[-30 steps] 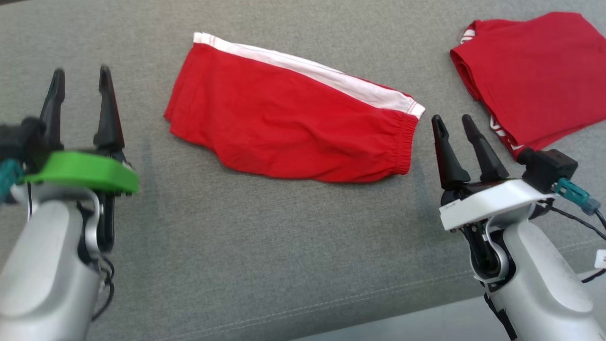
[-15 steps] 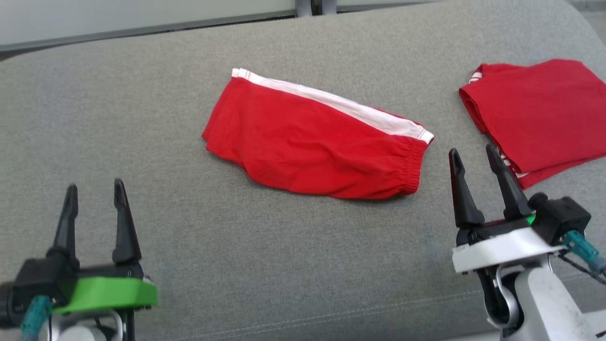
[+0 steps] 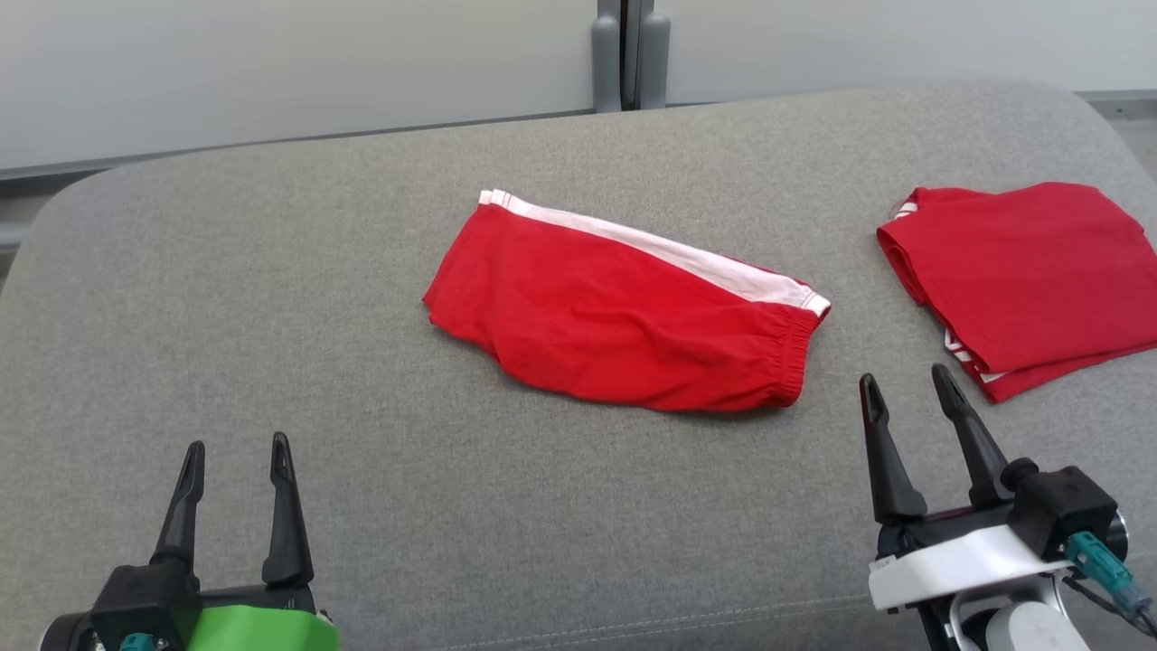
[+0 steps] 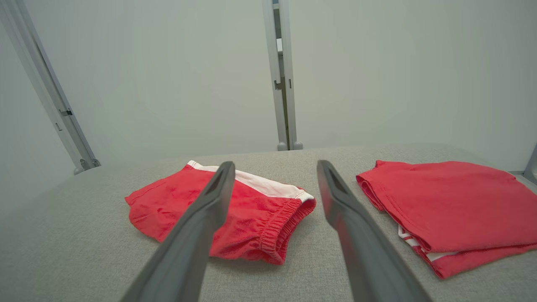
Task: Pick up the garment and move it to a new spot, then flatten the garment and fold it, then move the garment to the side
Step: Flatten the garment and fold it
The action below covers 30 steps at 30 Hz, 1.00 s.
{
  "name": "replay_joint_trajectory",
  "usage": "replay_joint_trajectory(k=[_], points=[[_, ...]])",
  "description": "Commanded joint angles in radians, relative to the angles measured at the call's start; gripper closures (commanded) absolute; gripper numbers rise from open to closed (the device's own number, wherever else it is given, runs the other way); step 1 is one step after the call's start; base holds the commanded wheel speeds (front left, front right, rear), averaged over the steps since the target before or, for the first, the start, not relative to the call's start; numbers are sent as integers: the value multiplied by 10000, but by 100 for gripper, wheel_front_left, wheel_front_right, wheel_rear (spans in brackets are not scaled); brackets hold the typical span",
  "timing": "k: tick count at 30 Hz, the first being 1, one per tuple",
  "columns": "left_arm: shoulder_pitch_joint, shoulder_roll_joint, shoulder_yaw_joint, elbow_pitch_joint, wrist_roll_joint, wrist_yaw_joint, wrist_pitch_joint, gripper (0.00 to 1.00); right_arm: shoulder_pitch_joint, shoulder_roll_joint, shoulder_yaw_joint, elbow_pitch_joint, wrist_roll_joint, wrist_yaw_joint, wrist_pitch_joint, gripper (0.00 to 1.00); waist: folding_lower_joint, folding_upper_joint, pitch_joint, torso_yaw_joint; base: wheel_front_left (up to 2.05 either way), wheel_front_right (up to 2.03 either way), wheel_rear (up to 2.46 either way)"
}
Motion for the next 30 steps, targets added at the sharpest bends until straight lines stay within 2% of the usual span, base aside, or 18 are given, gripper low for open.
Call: replay_joint_trajectory(k=[1, 24, 26, 30], points=[[147, -71, 58, 89, -19, -88, -1, 0, 214, 37, -26, -69, -97, -2, -33, 0, 1, 0, -207, 15, 0, 0, 0], [-266, -130, -82, 724, -235, -367, 184, 0, 553, 238, 52, -38, -18, -2, 42, 0, 1, 0, -500, 194, 0, 0, 0], [-504, -141, -165, 835, -287, -491, 322, 0, 553, 241, 30, -81, -2, -2, 65, 0, 1, 0, -473, 252, 0, 0, 0], [-1262, -272, -419, 1381, -732, -1058, 971, 0, 480, 223, 47, -168, -29, -2, 154, 0, 1, 0, -300, 309, 0, 0, 0]])
